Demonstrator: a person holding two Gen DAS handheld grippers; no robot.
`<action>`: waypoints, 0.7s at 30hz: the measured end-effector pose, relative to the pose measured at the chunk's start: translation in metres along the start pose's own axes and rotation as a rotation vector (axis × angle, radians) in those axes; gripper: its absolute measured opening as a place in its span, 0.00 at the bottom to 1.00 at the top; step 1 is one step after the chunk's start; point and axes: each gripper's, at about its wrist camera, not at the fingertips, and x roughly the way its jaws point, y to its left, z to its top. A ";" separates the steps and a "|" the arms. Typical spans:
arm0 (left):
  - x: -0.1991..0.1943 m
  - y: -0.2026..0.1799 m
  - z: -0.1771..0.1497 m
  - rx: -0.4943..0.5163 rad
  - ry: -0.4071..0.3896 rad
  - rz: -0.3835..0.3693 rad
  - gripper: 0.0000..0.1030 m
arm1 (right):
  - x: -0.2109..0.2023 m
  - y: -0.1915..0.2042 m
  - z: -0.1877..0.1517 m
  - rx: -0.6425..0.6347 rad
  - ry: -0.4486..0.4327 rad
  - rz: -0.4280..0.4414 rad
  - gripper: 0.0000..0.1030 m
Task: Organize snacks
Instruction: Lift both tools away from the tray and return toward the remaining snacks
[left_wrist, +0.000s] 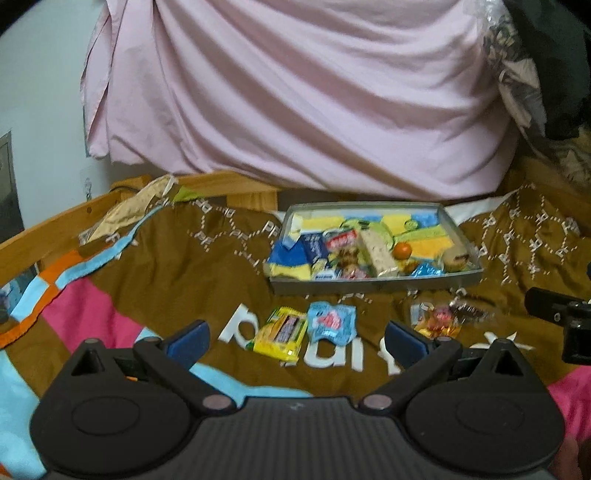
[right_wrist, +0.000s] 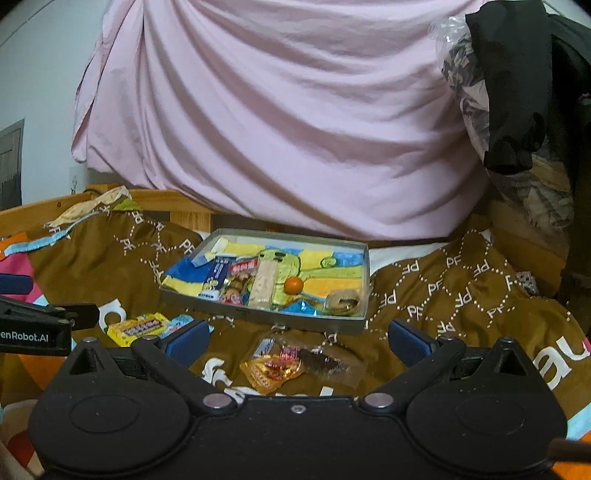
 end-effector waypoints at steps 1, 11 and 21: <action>0.001 0.001 -0.001 -0.001 0.009 0.006 1.00 | 0.002 0.000 -0.001 0.002 0.012 0.000 0.99; 0.008 0.005 -0.003 -0.019 0.062 0.019 1.00 | 0.016 0.000 -0.005 0.011 0.107 -0.012 0.99; 0.013 0.003 -0.005 -0.015 0.112 0.026 1.00 | 0.023 0.005 -0.008 -0.013 0.152 -0.001 0.99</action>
